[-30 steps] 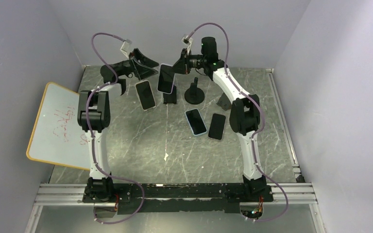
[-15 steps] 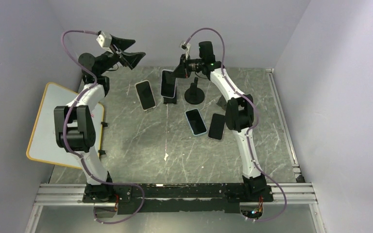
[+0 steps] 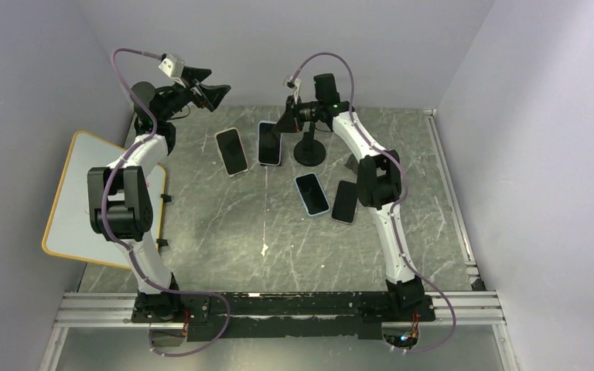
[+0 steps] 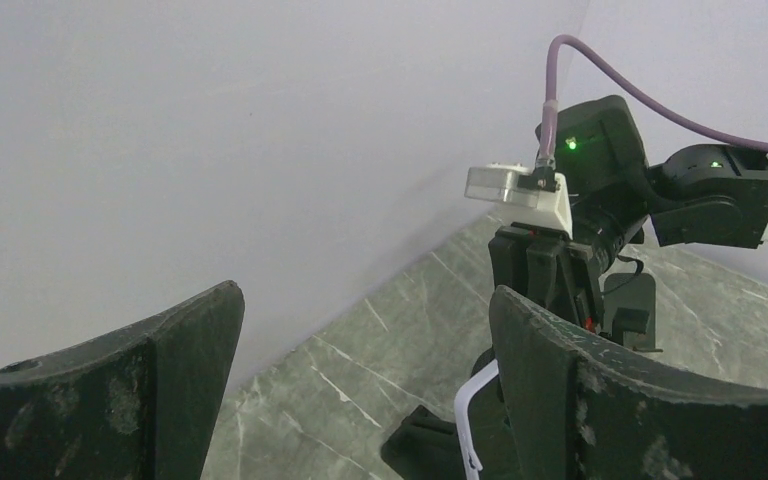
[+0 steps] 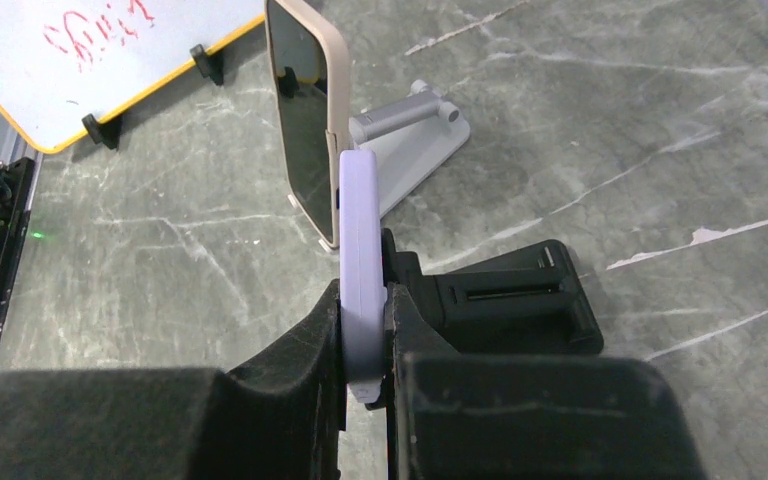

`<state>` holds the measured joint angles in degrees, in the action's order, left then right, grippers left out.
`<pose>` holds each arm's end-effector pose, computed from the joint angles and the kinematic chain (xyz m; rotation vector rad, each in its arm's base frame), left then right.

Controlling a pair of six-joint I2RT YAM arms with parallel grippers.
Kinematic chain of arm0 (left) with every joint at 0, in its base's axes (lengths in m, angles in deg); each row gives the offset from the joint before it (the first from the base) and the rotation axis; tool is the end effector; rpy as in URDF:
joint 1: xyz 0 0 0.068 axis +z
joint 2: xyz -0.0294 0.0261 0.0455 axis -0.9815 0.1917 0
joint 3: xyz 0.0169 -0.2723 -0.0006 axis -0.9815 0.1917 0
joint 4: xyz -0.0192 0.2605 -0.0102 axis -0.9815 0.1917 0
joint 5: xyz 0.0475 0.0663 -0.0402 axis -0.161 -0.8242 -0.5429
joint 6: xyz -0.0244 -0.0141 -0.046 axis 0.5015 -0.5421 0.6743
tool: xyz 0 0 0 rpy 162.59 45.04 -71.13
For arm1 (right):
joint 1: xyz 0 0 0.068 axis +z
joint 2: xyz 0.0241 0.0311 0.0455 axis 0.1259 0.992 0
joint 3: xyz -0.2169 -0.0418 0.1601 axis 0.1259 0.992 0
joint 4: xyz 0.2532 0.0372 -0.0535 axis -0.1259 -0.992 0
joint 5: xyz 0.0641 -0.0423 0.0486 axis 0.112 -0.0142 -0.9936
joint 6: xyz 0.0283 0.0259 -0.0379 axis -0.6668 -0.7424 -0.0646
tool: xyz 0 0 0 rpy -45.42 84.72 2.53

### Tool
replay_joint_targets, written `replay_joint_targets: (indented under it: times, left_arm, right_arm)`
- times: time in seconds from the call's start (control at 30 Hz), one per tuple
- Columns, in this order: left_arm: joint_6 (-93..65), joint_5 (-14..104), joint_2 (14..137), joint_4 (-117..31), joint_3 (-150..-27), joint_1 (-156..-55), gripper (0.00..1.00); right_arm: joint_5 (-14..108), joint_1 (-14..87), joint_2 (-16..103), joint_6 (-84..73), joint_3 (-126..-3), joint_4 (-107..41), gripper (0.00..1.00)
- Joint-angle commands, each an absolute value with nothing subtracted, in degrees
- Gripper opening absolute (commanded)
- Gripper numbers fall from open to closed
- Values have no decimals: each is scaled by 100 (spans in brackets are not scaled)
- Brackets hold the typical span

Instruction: Place the phone on the phone stand

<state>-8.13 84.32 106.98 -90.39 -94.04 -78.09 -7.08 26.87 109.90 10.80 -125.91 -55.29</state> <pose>0.4321 -0.0199 0.3338 0.5384 1.2647 -0.7546 0.5261 0.2212 0.2239 -1.0969 1.7119 1.2560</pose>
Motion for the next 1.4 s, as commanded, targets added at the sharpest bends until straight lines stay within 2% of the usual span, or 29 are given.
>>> replay_joint_targets:
  times: [0.0, 0.43, 0.9, 1.03, 1.23, 1.37]
  left_arm:
    - [-969, 8402, 10815, -9053, -9394, -7833, 95]
    - [-845, 8506, 10968, -9156, -9418, -7833, 94]
    - [-693, 8588, 11041, -9288, -9379, -7833, 94]
    - [-644, 8606, 11061, -9333, -9366, -7833, 94]
    - [-677, 8627, 11031, -9277, -9344, -7833, 94]
    - [-703, 8634, 11017, -9240, -9329, -7833, 94]
  right_arm:
    - [-567, 2634, 11158, 1594, -12928, -5723, 0]
    - [-518, 2538, 11195, 1759, -13186, -5766, 0]
    - [-1020, 2373, 11142, 1331, -13331, -5696, 0]
    - [-1440, 2272, 11128, 884, -13326, -5334, 0]
    - [-2077, 2139, 11130, -358, -13114, -4045, 0]
    - [-2095, 2138, 11308, -457, -13293, -3991, 0]
